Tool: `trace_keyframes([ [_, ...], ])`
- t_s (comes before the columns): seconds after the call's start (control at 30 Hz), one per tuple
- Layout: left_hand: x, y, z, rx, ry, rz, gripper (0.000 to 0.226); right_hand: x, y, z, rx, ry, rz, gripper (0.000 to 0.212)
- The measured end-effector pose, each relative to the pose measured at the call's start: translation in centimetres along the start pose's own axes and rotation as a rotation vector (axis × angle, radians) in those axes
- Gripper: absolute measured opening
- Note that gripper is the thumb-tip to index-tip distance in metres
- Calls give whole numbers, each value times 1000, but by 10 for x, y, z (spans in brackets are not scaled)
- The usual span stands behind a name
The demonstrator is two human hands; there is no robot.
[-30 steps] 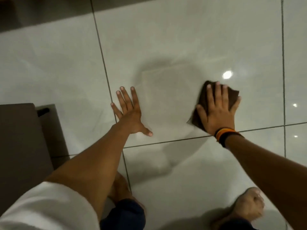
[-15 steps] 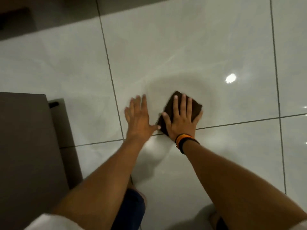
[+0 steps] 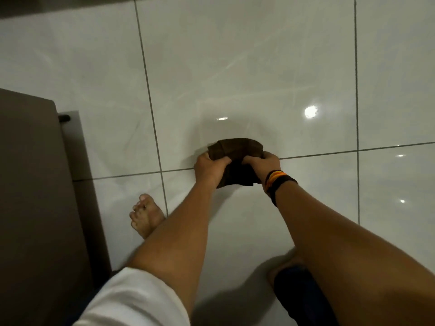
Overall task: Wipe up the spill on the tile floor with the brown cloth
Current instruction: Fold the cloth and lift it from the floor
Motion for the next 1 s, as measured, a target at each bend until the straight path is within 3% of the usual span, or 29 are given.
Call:
trace_keyframes([
  [0.07,-21,5,27,41,-55,42,40,-7,-19,30,-17,-41,-138,16],
  [0.23,-108,31,129,116,-109,134,27,-16,-106,134,-173,-160,-172,22],
  [0.47,-256,72,302,233,147,140,41,5,-254,308,-435,-198,103,23],
  [0.6,-354,72,366,229,321,280,34,57,-326,396,-558,-281,179,17],
  [0.87,-527,-12,339,158,543,327,39,238,-326,465,-547,-478,320,28],
  [1.0,-574,-64,286,73,519,421,38,327,-301,465,-596,-529,432,21],
])
Point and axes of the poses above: each hand's wrist, its own z-axis away from the middle knuckle, its own x-axis out of the palm, y = z × x, the point moved 6 cm from there along -z, towards the middle knuckle, and after that the axes turned 12 degrees about -x, right-handed, at the moved point
